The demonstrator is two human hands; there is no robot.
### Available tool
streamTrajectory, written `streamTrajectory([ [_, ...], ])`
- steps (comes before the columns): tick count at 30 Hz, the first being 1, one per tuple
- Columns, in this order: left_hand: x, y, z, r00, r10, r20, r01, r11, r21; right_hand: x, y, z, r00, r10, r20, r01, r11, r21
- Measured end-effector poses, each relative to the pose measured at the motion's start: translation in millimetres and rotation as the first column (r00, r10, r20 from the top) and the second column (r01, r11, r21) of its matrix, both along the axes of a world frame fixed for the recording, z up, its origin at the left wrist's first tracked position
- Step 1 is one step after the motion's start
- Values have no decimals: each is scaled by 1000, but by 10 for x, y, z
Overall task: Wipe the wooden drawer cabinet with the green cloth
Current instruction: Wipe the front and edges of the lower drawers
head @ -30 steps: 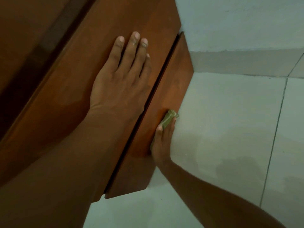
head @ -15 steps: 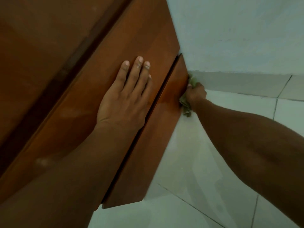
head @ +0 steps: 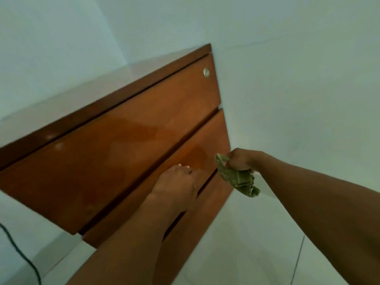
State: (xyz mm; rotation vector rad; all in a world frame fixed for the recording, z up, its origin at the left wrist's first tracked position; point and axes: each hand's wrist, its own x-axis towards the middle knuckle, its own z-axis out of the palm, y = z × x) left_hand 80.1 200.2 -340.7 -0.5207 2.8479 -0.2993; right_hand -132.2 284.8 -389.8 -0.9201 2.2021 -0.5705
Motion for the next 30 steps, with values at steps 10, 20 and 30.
streamTrajectory([
  [10,355,312,1248,877,475,72,-465,803,372,440,8,1505,933,242,-267,-236,970,57],
  [20,596,371,1648,815,579,-1,-526,741,417,750,65,2163,910,314,-273,-319,947,26],
  [30,758,316,1836,778,567,-272,-460,808,369,744,136,2409,929,276,-245,-321,933,-165],
])
